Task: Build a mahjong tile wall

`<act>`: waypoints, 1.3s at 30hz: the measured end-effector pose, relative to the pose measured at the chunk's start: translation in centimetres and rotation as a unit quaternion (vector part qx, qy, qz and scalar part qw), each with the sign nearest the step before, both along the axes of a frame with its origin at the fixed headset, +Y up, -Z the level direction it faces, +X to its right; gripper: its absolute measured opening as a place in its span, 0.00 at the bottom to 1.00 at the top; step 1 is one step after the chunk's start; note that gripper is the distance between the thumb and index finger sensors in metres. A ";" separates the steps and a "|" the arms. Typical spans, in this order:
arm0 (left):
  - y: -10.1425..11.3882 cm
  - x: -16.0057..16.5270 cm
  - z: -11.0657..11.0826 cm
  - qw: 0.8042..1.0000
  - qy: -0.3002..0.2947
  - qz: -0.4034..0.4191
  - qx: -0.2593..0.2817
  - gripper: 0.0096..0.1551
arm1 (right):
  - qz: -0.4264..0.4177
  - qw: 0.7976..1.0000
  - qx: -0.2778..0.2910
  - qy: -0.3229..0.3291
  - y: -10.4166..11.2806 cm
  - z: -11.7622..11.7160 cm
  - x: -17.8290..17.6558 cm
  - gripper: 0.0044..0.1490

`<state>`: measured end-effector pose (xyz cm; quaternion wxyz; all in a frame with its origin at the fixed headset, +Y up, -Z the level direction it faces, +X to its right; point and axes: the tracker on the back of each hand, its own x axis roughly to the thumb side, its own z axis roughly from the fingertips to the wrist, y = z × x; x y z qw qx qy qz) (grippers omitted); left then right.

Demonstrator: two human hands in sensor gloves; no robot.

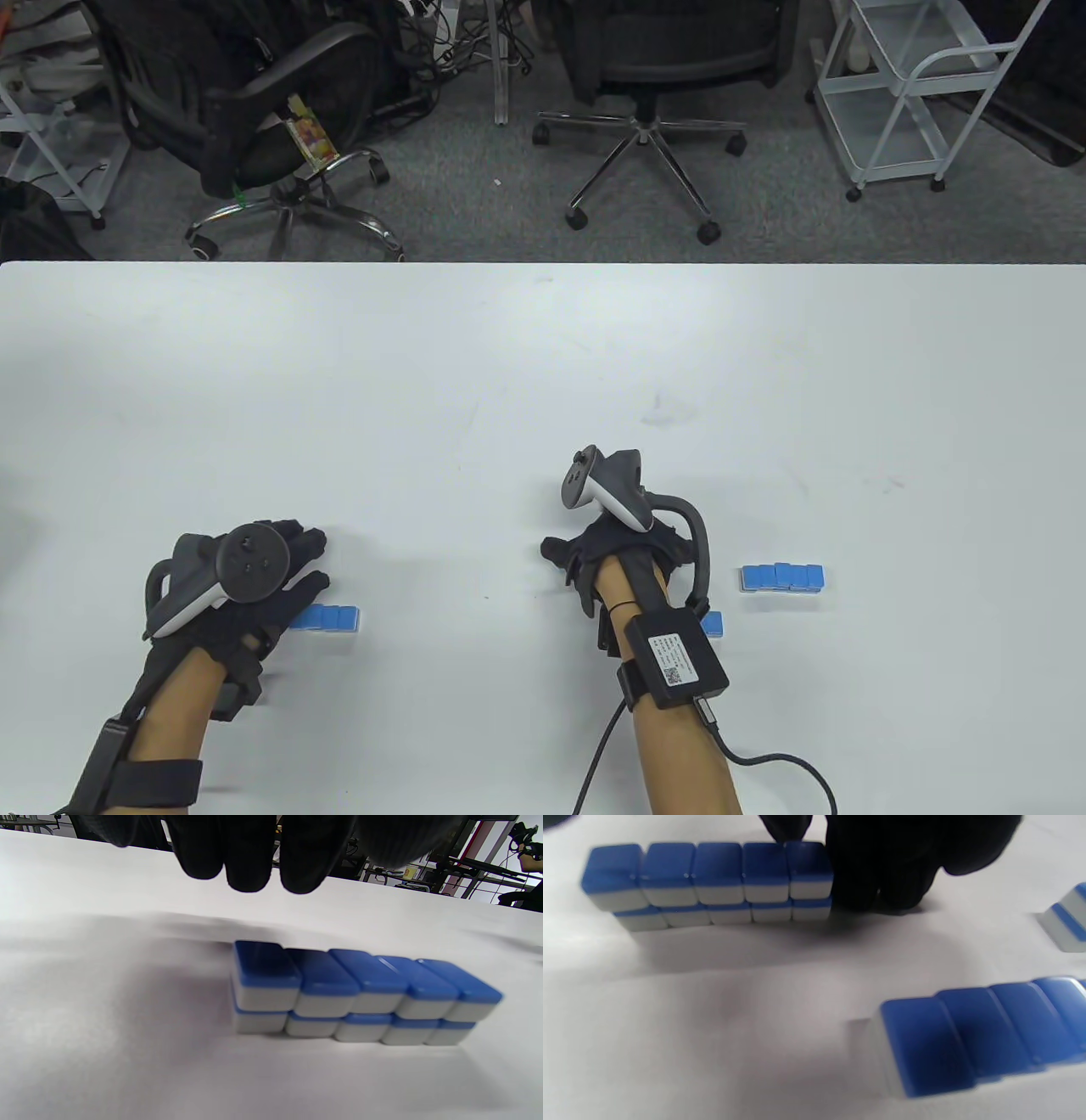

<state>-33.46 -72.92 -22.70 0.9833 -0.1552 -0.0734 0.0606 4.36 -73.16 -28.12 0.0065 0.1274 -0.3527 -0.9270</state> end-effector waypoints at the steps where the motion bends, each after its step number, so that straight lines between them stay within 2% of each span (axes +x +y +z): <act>1: 0.0 0.0 0.0 1.000 0.000 0.001 0.000 0.37 | 0.007 1.000 -0.002 -0.001 -0.1 -0.1 -0.2 0.69; 23: 0.0 -0.1 0.0 1.000 0.002 0.000 -0.002 0.37 | 0.078 0.997 0.016 0.022 -1.1 -0.2 -2.0 0.65; 30: 0.0 0.0 0.0 1.000 0.001 -0.001 -0.004 0.37 | 0.128 0.990 0.016 0.049 -1.9 -0.1 -4.7 0.66; 34: 0.0 0.0 0.0 1.000 0.001 -0.003 -0.003 0.37 | 0.159 0.983 0.044 0.085 -2.2 0.2 -7.3 0.64; 39: 0.0 0.0 0.1 1.000 -0.001 -0.002 -0.001 0.37 | 0.155 0.978 0.091 0.105 -2.2 -0.4 -9.7 0.63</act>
